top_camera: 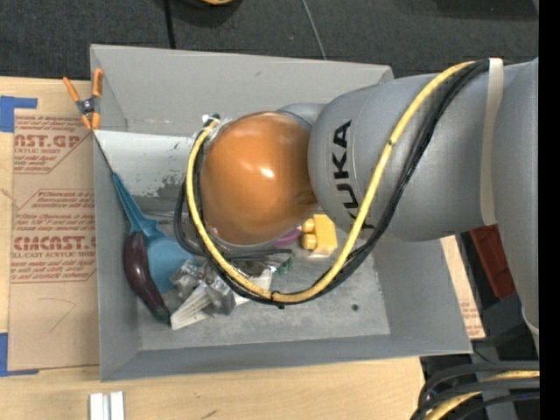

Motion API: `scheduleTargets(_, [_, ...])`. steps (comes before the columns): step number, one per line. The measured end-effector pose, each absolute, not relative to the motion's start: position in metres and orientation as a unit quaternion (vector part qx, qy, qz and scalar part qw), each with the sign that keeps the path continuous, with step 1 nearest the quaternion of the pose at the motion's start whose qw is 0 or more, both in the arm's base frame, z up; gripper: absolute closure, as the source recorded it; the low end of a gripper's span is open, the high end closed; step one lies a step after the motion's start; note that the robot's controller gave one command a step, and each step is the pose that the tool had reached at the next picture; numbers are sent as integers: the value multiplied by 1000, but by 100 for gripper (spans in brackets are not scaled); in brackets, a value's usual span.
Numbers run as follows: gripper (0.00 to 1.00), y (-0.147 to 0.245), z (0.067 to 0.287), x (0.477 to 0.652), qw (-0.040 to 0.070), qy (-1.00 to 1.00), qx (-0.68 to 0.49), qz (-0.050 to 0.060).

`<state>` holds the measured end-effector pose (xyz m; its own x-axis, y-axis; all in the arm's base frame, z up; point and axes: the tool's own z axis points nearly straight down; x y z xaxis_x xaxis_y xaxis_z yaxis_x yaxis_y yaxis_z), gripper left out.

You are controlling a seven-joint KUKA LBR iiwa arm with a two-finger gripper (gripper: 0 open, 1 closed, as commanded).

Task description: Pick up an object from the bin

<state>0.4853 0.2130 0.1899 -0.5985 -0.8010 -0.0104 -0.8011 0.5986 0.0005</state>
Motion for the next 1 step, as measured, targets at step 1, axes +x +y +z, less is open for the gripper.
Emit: scheduleTargets(1, [100,229,264,487,5,891,-454,4])
